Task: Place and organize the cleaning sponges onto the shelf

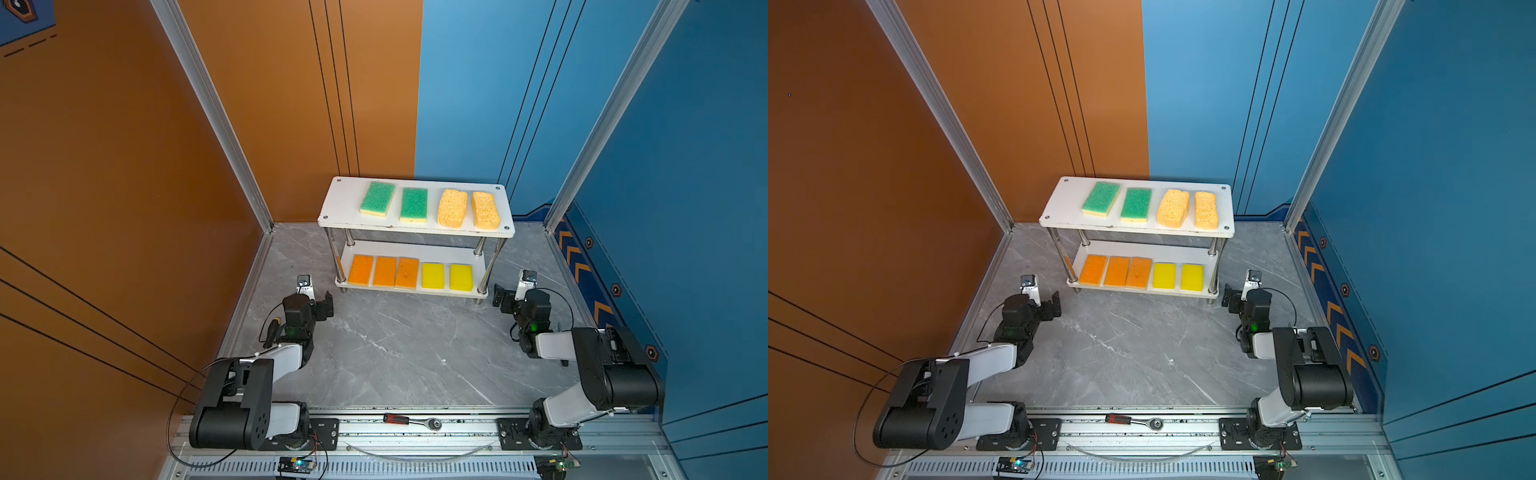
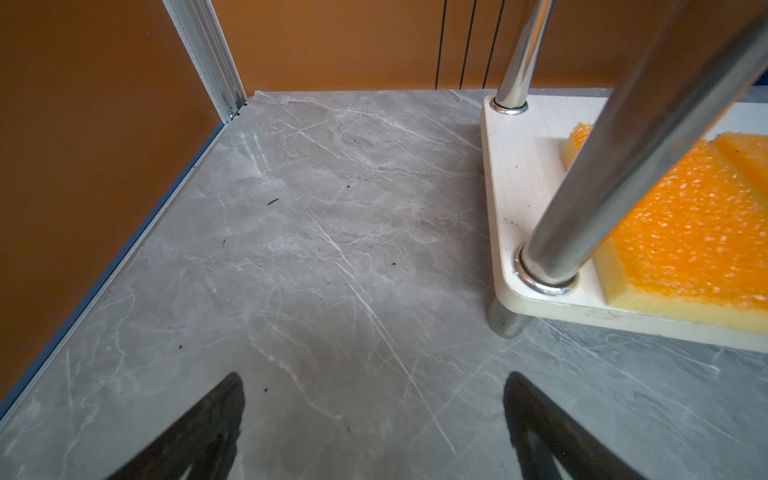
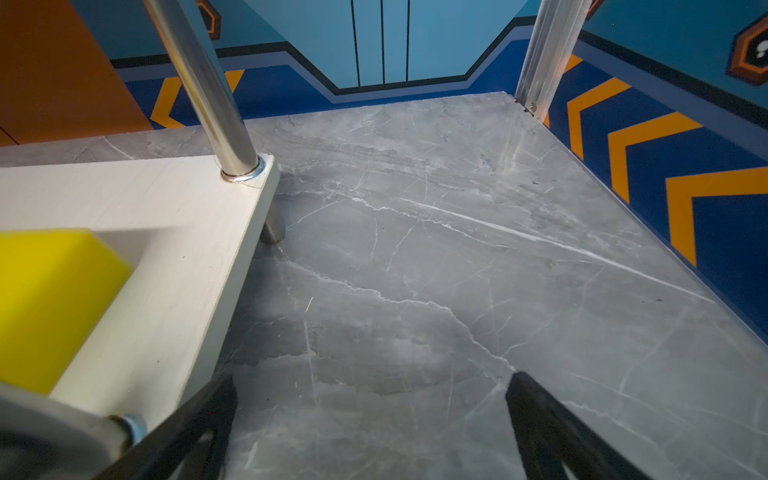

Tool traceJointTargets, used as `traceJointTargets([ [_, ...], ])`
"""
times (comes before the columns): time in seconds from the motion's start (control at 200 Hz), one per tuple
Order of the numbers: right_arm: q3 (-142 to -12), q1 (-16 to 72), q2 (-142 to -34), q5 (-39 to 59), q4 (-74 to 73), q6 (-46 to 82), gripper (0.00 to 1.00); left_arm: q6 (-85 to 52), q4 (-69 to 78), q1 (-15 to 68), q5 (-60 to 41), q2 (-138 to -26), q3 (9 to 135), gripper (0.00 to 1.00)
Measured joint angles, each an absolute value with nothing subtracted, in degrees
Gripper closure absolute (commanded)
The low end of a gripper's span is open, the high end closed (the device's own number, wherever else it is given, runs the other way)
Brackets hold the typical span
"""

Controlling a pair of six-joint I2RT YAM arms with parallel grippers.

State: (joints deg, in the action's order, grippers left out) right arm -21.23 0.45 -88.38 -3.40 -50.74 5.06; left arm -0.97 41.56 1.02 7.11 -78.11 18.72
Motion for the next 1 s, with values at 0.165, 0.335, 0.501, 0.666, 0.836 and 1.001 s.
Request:
traceJointTargets([
  [0.165, -21.23, 0.47, -88.38, -4.12, -51.27, 4.62, 0.0, -0.82, 50.22, 0.73, 5.23, -84.97, 18.72, 0.02],
  [0.335, -21.23, 0.49, -88.38, -4.58, -51.53, 4.6, 0.0, -0.84, 56.18, 0.38, 4.62, -89.8, 17.63, 0.02],
  [0.501, -21.23, 0.51, -88.38, -4.69, -51.55, 4.43, 0.0, -0.86, 55.79, 0.16, 4.86, -89.8, 19.51, 0.02],
  [0.666, -21.23, 0.71, -88.38, -4.8, -51.55, 4.43, 0.0, -0.86, 55.53, 0.16, 5.1, -89.8, 20.14, 0.02],
  [0.836, -21.23, 0.78, -88.38, -4.8, -51.57, 4.43, 0.0, -0.67, 55.4, 0.54, 5.34, -89.8, 20.18, 0.02],
  [1.001, -21.23, 0.89, -88.38, -4.82, -51.57, 4.34, 0.0, 0.67, 54.85, 1.93, 5.32, -89.8, 20.21, 0.02],
])
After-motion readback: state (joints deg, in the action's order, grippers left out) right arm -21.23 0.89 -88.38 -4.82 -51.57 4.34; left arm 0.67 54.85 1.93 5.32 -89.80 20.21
